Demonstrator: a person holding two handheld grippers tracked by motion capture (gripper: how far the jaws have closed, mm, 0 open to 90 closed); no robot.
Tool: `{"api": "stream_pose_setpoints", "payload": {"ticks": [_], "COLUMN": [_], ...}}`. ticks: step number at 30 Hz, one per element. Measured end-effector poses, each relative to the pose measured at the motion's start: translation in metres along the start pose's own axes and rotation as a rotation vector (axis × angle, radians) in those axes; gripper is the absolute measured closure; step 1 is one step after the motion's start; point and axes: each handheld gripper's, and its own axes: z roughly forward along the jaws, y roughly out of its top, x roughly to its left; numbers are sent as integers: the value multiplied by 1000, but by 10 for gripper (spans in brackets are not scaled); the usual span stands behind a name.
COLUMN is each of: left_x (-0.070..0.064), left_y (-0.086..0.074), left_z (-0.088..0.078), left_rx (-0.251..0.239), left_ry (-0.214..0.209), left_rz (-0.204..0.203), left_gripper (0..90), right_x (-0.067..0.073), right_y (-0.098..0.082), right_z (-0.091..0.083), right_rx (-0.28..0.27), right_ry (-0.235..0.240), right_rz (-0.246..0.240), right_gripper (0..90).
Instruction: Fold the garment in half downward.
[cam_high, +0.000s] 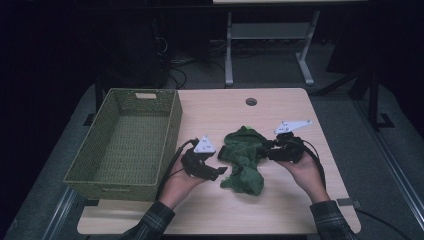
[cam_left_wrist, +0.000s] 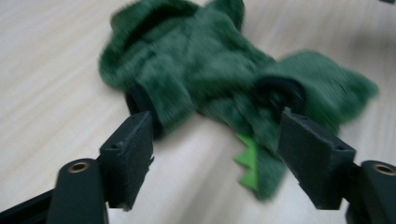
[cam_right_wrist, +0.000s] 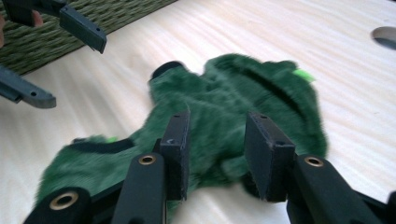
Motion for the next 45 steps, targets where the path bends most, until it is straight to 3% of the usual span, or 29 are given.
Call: {"api": "stream_pose_setpoints", "payload": {"ticks": [7,13,16,20,25,33,40,45], "left_x": [24,46,57,69,81,91,94,94], "left_y": [23,36,43,46,40,29,27,29], "left_z": [22,46,59,75,97,111,114,111], "left_rx": [2,29,52,78,102,114,128,129], "left_ry": [3,22,33,40,-3,-23,-30,-26], "left_rz": [-9,-16,-11,-11,-44,-69,-76,-79], "left_gripper": [407,466,489,518,535,605,776,869], "right_x": [-22,-48,-58,-67,-77,-82,-81,-80], "right_y": [9,11,9,9,1,-8,-8,-7], "right_z": [4,16,24,37,54,72,77,77], "right_rx": [-16,9,52,86,121,177,189,187], "right_ry": [-25,-52,-70,-80,-81,-56,-57,-54], "right_rz": [26,65,86,91,124,132,140,142], "right_gripper": [598,599,600,600,602,664,848,870]}}
